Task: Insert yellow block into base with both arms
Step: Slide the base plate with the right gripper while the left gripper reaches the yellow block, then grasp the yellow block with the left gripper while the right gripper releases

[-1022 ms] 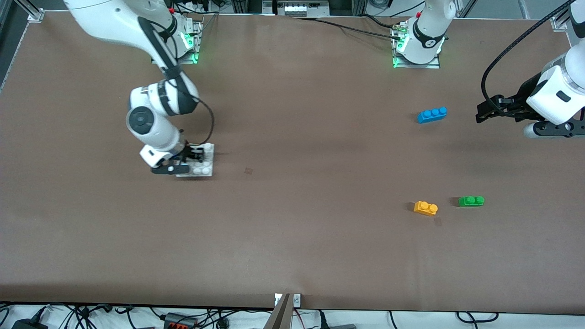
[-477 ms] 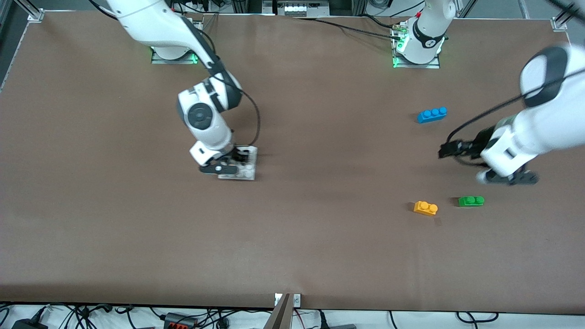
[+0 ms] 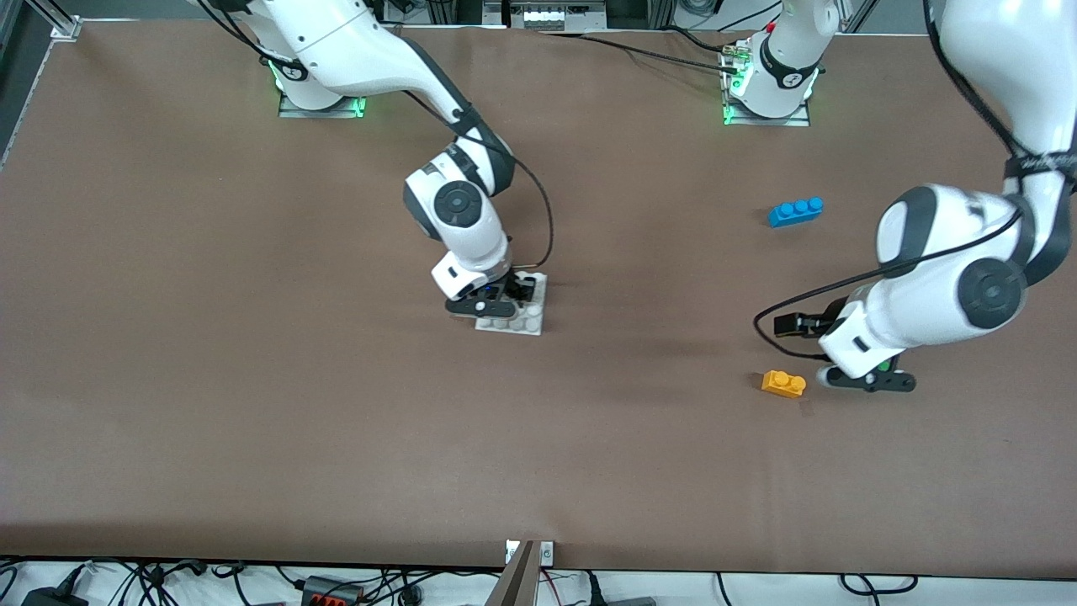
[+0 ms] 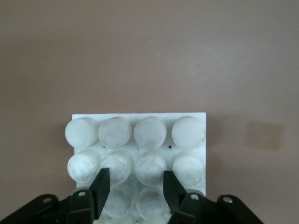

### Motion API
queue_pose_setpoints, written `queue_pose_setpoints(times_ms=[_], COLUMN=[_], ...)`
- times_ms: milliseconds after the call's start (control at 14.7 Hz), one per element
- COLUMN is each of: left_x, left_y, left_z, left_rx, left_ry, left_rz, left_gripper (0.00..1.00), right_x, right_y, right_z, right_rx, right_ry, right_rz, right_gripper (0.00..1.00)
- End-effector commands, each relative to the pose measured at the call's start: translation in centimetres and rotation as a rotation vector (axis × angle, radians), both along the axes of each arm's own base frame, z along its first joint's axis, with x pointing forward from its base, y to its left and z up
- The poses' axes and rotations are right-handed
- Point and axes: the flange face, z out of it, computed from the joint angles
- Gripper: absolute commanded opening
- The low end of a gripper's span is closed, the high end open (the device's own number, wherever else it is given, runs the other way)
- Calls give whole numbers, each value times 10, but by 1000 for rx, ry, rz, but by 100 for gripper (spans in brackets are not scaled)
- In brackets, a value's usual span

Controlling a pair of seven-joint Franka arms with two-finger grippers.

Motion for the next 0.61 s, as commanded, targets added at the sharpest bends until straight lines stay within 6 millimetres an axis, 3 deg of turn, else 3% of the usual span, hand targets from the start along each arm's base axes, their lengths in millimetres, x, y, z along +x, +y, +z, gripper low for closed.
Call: queue_pose_setpoints(times_ms=[0,545], left_x=[4,22], left_y=[2,8], left_z=[-13,-52], left_rx=[20,79], left_ry=[-9,-114], left_rz=[-42,-124], left_gripper=[100,100], right_x=[-8,-33], right_y=[33,77], right_z=[-47,-50], right_rx=[75,101], right_ry=[76,58], right_rz=[-71,-10], right_gripper=[54,54])
